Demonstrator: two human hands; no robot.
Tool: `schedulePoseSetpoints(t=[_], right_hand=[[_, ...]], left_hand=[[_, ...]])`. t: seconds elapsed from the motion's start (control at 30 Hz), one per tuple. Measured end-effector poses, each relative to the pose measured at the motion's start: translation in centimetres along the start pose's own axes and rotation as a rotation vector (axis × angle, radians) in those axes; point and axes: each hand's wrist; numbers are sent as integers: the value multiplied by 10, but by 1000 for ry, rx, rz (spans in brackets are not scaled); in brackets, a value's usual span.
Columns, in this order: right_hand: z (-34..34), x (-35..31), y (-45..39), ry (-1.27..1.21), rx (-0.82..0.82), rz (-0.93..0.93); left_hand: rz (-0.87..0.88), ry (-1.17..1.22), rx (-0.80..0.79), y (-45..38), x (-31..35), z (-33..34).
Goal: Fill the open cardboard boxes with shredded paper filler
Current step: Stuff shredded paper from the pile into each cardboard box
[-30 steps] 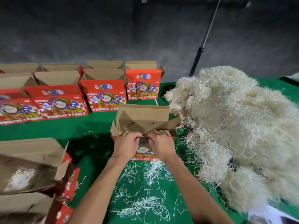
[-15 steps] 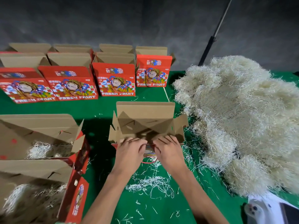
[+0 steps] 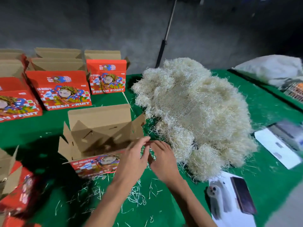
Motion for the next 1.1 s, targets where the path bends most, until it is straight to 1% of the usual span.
schedulePoseSetpoints(t=[0.1, 0.17, 0.27, 0.33, 0.4, 0.5, 0.57, 0.67, 0.73, 0.83, 0.87, 0.9, 0.93, 1.0, 1.1], right_hand=[[-10, 42, 5, -26, -58, 107], [-7, 77, 5, 31, -128, 193], [5, 138, 8, 132, -250, 375], [10, 178, 16, 121, -303, 514], [17, 216, 23, 127, -346, 607], [31, 263, 29, 138, -428, 648], [41, 287, 33, 150, -475, 647], [55, 312, 44, 180, -549, 628], [63, 323, 53, 172, -595, 620], [69, 328, 62, 159, -609, 589], [69, 328, 64, 161, -589, 575], [68, 329, 66, 159, -569, 565], [67, 329, 67, 151, -552, 567], [62, 329, 68, 132, -510, 594], [55, 324, 60, 76, -476, 640]], left_hand=[[17, 122, -73, -6, 22, 46], [-35, 189, -131, -15, 29, 81], [-195, 250, -194, -40, 27, 138], [-338, 213, -246, -57, 24, 177], [-407, 184, -262, -71, 23, 213], [-456, 177, -256, -93, 21, 265], [-519, 155, -289, -104, 19, 295], [-572, 137, -345, -111, 14, 336], [-583, 63, -377, -109, 5, 360], [-574, -235, -386, -103, -11, 381], [-587, -280, -391, -101, -17, 384], [-620, -277, -395, -101, -21, 384], [-664, -225, -386, -101, -24, 381], [-736, -46, -332, -104, -28, 368], [-848, 200, -249, -110, -30, 332]])
Point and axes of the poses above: each hand's wrist, its own y-axis away from the middle knuckle, its own z-axis out of the palm, x = y × z, and after that the axes turned 1 degree about z, right-handed
